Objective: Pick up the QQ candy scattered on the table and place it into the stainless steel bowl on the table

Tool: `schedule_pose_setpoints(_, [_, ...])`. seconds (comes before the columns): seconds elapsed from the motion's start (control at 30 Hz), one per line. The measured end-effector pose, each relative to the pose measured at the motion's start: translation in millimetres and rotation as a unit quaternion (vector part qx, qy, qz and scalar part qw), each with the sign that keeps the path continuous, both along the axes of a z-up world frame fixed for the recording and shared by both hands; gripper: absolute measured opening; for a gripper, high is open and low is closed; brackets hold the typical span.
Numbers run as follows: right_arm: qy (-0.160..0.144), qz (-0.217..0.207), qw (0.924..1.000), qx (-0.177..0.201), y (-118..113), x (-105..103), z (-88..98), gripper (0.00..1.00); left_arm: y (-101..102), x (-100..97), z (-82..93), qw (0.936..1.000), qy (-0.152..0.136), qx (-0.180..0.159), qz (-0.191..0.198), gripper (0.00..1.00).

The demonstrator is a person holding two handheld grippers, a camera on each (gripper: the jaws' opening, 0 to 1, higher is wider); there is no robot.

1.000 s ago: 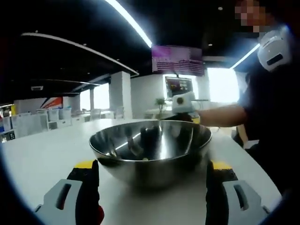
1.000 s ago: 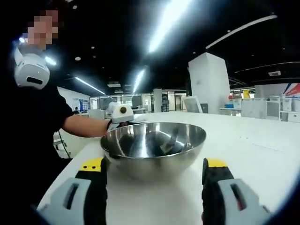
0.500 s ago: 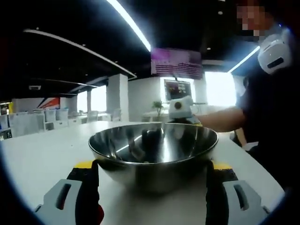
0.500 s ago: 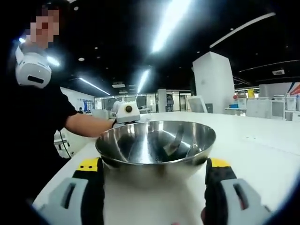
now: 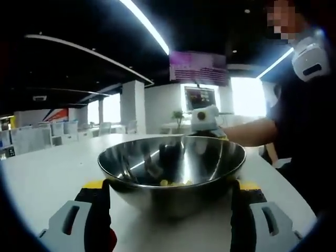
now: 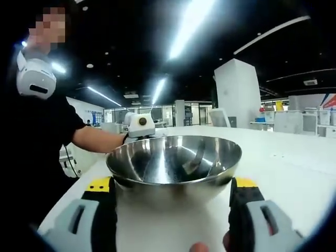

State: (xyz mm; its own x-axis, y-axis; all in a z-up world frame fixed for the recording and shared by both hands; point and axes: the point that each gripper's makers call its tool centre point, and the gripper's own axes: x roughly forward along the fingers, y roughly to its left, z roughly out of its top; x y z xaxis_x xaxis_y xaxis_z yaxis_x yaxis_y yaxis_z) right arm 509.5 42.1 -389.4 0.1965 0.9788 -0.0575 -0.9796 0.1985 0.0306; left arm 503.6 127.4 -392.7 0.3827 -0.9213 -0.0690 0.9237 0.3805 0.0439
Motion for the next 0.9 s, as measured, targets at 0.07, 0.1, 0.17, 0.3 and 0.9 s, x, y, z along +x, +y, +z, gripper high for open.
schedule_pose_setpoints(0.07, [-0.002, 0.0, 1.0, 0.004, -0.9, 5.3, 6.9, 0.88, -1.0, 3.6, 6.4, 1.0, -0.001, -0.004, 0.003, 0.96])
schedule_pose_setpoints(0.1, [-0.003, 0.001, 1.0, 0.006, -1.3, 8.0, 9.9, 0.88, -1.3, 7.1, 11.8, 1.0, -0.004, -0.006, 0.004, 0.96])
schedule_pose_setpoints(0.17, [-0.002, 0.001, 1.0, 0.009, -1.9, 14.5, 16.8, 0.88, -2.2, 14.9, 21.1, 0.9999, -0.008, -0.012, 0.006, 0.96])
schedule_pose_setpoints(0.3, [-0.015, 0.001, 0.9998, 0.011, -2.3, 34.5, 38.2, 0.88, -3.3, 33.8, 33.8, 0.9998, -0.01, -0.013, 0.01, 0.96])
schedule_pose_setpoints(0.9, [-0.016, -0.011, 0.9997, 0.012, 8.1, 141.8, 50.7, 0.91, 5.0, 142.3, 44.5, 0.9994, -0.004, -0.017, 0.03, 0.96])
